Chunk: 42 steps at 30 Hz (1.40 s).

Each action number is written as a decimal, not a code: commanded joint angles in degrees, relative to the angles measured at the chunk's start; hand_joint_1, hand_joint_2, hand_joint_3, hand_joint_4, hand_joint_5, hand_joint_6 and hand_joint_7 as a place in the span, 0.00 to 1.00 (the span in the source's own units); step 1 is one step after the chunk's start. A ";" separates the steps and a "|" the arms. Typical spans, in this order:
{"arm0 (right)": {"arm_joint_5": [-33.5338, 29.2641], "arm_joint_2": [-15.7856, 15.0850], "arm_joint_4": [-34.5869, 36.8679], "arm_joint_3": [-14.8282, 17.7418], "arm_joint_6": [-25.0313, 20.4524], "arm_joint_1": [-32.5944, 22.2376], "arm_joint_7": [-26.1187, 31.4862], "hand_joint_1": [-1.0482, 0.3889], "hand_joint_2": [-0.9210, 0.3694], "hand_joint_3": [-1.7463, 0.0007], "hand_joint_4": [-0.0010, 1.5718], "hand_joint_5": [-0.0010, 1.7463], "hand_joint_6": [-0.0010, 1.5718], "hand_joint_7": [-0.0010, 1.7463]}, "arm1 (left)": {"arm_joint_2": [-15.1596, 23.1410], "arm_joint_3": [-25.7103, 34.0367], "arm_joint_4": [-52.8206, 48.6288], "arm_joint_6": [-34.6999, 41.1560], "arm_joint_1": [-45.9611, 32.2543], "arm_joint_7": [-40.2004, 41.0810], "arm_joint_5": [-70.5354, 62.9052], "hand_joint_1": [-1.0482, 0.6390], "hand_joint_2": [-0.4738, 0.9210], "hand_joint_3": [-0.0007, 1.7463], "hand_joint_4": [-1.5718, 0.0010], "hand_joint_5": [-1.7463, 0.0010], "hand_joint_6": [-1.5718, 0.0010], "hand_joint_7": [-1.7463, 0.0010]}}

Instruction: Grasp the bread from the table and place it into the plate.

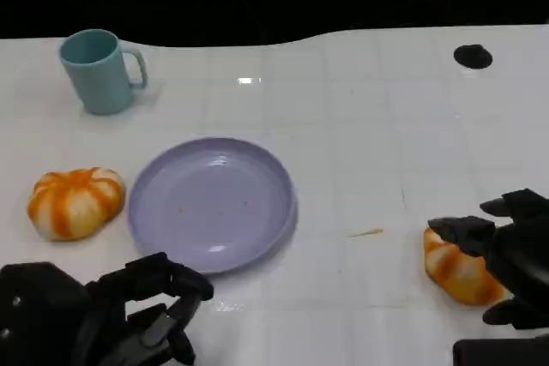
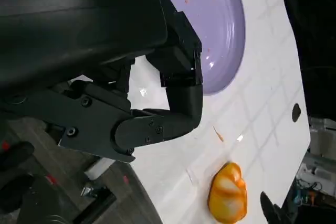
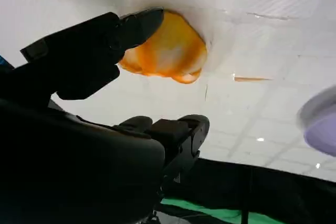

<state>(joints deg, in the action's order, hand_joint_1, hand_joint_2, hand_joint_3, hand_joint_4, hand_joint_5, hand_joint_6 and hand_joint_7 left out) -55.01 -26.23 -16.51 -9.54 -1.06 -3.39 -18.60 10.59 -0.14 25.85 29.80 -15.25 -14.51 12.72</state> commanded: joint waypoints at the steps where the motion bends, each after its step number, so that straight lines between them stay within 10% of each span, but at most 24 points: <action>1: -0.51 -0.91 5.03 -1.70 -0.01 2.44 1.90 0.45 0.11 1.00 0.05 0.22 0.23 0.00 | 0.62 0.27 -0.02 -0.93 -0.59 -0.11 -0.13 0.38 1.00 0.29 0.61 0.00 0.62 0.25; 19: 1.08 0.33 21.31 -7.59 -0.14 10.96 8.69 0.43 0.06 0.99 0.11 0.16 0.24 0.01 | 0.65 0.29 0.88 0.25 -0.86 0.17 -0.01 0.37 1.00 0.28 0.61 0.00 0.60 0.26; 25: 3.23 1.15 31.06 -7.91 6.71 13.55 24.70 0.55 0.07 1.00 0.51 0.14 0.53 0.04 | 0.61 0.38 1.10 -0.10 -1.11 0.00 0.13 0.37 1.00 0.28 0.61 0.00 0.60 0.26; 27: 3.82 1.25 34.52 -7.83 9.69 14.27 31.04 0.59 0.06 1.00 0.65 0.26 0.68 0.04 | 0.57 0.40 1.14 -0.11 -1.11 0.04 0.15 0.37 1.00 0.28 0.60 0.01 0.60 0.26; 30: 6.48 1.64 38.21 -7.14 13.39 15.10 36.40 0.68 0.03 0.98 0.62 0.83 0.87 0.05 | 0.65 0.33 1.02 -0.43 -1.09 -0.04 -0.01 0.36 1.00 0.28 0.60 0.01 0.60 0.27; 33: 6.59 1.18 39.82 -7.70 14.46 15.81 39.08 0.68 0.04 0.98 0.61 0.98 0.93 0.08 | 0.48 0.47 0.81 -0.59 -1.05 -0.20 0.33 0.36 1.00 0.28 0.60 0.01 0.60 0.27; 35: 6.80 1.26 40.55 -7.73 15.27 16.07 40.84 0.67 0.09 0.92 0.60 1.00 0.73 0.51 | 0.51 0.31 0.82 -0.64 -1.04 0.09 -0.07 0.35 1.00 0.27 0.59 0.01 0.59 0.27; 37: 6.96 1.25 41.09 -7.79 15.90 16.26 42.01 0.67 0.30 0.63 0.59 1.00 0.59 0.78 | 0.73 0.05 0.92 -0.95 -1.11 0.17 -0.60 0.35 1.00 0.27 0.59 0.02 0.59 0.27; 42: 7.61 1.02 41.41 -7.69 17.30 16.40 43.72 0.69 0.44 0.43 0.59 1.00 0.56 0.83 | 0.56 0.08 1.00 -1.06 -1.15 0.03 -0.54 0.35 1.00 0.28 0.59 0.03 0.59 0.28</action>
<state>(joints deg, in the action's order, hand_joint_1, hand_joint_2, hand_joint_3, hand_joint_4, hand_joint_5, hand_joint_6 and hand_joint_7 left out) -48.46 -24.37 24.34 -17.73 15.23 12.51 23.43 10.56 -0.21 26.34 29.39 -16.13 -14.52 12.33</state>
